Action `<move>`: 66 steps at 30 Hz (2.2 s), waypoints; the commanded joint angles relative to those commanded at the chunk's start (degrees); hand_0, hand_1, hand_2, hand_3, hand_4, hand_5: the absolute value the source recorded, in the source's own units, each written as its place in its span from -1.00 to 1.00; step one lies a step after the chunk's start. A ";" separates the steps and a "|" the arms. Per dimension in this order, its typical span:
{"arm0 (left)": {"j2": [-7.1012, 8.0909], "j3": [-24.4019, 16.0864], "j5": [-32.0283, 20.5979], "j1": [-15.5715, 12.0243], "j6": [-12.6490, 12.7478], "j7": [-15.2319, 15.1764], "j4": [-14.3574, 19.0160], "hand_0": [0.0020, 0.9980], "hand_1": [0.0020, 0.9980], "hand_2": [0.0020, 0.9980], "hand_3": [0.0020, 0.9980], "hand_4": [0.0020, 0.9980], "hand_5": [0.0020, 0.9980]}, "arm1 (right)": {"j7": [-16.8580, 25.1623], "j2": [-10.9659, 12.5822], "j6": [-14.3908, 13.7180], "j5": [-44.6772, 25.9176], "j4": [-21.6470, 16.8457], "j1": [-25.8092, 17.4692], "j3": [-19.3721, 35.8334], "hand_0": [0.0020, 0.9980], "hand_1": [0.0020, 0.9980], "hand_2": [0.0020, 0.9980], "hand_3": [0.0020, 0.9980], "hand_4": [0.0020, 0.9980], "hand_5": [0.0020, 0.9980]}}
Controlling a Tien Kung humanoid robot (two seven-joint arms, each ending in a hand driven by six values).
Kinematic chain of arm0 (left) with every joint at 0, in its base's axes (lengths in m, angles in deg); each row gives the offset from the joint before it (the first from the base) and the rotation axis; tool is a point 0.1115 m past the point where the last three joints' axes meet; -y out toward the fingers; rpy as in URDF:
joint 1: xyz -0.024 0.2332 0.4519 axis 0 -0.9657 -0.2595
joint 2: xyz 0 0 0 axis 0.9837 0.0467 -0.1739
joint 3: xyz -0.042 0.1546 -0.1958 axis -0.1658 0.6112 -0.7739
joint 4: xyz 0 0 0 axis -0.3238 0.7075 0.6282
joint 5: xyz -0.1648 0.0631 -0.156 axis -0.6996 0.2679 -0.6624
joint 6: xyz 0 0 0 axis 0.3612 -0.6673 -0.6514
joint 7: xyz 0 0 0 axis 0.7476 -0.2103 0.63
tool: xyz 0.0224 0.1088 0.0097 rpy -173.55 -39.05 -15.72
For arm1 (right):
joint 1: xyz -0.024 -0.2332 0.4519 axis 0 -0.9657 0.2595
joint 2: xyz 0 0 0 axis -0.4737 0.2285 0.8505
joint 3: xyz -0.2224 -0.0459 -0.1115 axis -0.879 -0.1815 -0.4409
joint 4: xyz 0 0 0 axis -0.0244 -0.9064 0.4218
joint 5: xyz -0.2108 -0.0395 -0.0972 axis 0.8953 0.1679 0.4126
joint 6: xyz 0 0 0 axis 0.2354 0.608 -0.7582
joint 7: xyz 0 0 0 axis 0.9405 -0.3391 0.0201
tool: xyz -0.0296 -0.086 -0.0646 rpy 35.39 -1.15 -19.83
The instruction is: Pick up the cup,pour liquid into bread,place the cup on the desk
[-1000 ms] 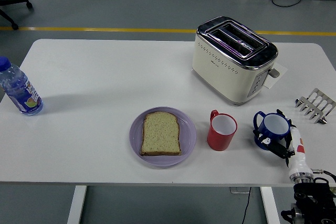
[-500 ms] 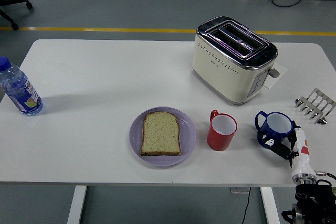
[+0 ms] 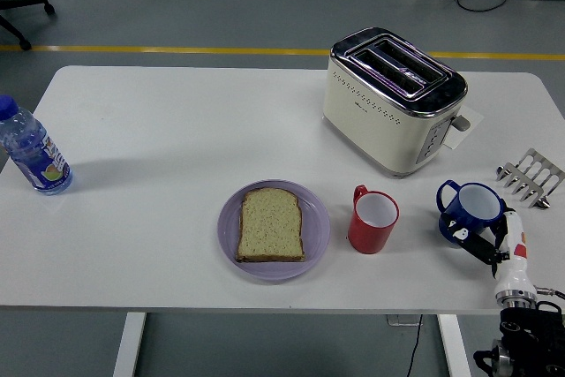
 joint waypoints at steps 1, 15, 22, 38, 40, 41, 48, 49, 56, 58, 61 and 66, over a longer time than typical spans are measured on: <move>0.00 -0.06 0.03 0.02 0.00 0.00 0.01 0.28 0.32 0.36 0.04 -0.51 0.70 | 0.01 0.09 0.01 -0.03 -0.23 -0.04 0.09 -0.07 -0.15 0.06 -0.04 0.46 -1.00; 0.00 -1.22 0.70 0.45 -0.02 0.01 0.07 0.29 0.32 0.36 0.04 -0.51 0.71 | -8.11 6.22 2.05 3.79 -19.08 -4.34 4.30 -0.13 -0.47 -0.13 -0.04 0.53 -1.00; 0.00 -1.53 0.94 0.59 -0.06 0.00 0.08 0.29 0.32 0.36 0.04 -0.51 0.70 | -17.13 9.40 2.66 6.07 -32.22 -5.94 7.17 -0.17 -0.49 -0.13 -0.02 0.52 -1.00; 0.00 -1.90 1.03 0.76 -0.05 -0.01 0.08 0.29 0.32 0.36 0.04 -0.52 0.71 | -46.68 14.50 11.30 15.93 -53.79 -4.46 9.16 -0.18 -0.47 -0.09 0.00 0.45 -1.00; 0.00 -1.86 1.04 0.76 -0.05 0.00 0.09 0.29 0.32 0.36 0.04 -0.52 0.71 | -47.63 14.74 11.97 15.16 -54.84 -3.69 8.62 -0.18 -0.47 -0.09 0.00 0.45 -1.00; 0.00 -1.84 1.07 0.76 -0.05 -0.01 0.08 0.29 0.32 0.36 0.04 -0.52 0.71 | -48.20 14.85 12.37 14.93 -55.19 -3.02 8.13 -0.18 -0.47 -0.09 0.00 0.45 -1.00; 0.00 -1.97 0.94 0.73 -0.03 -0.02 0.06 0.29 0.32 0.36 0.05 -0.52 0.71 | -50.53 15.08 13.72 14.78 -55.19 0.85 4.85 -0.19 -0.47 -0.10 0.00 0.42 -1.00; 0.00 -2.02 0.92 0.74 -0.02 -0.02 0.06 0.29 0.32 0.36 0.05 -0.52 0.71 | -51.06 15.06 13.94 15.21 -55.19 2.26 3.63 -0.19 -0.47 -0.10 0.00 0.42 -1.00; 0.00 -1.90 0.72 0.39 0.02 -0.01 0.02 0.29 0.32 0.36 0.05 -0.52 0.71 | -52.56 13.42 13.30 17.16 -54.24 8.70 -1.91 -0.22 -0.47 -0.09 0.00 0.40 -1.00; 0.00 -1.82 0.62 0.24 0.04 -0.02 -0.01 0.29 0.32 0.36 0.05 -0.52 0.71 | -53.02 12.48 12.57 18.85 -53.24 10.59 -3.63 -0.22 -0.47 -0.09 0.00 0.40 -1.00; 0.00 -1.68 0.49 0.03 0.05 -0.03 -0.02 0.29 0.32 0.36 0.05 -0.51 0.71 | -53.71 11.02 11.35 21.45 -51.50 13.23 -6.15 -0.23 -0.47 -0.10 -0.01 0.38 -1.00; 0.00 -1.29 0.18 -0.28 0.09 -0.06 -0.07 0.29 0.32 0.36 0.05 -0.51 0.71 | -54.07 8.37 8.85 25.98 -46.70 18.08 -11.32 -0.23 -0.47 -0.10 -0.01 0.38 -1.00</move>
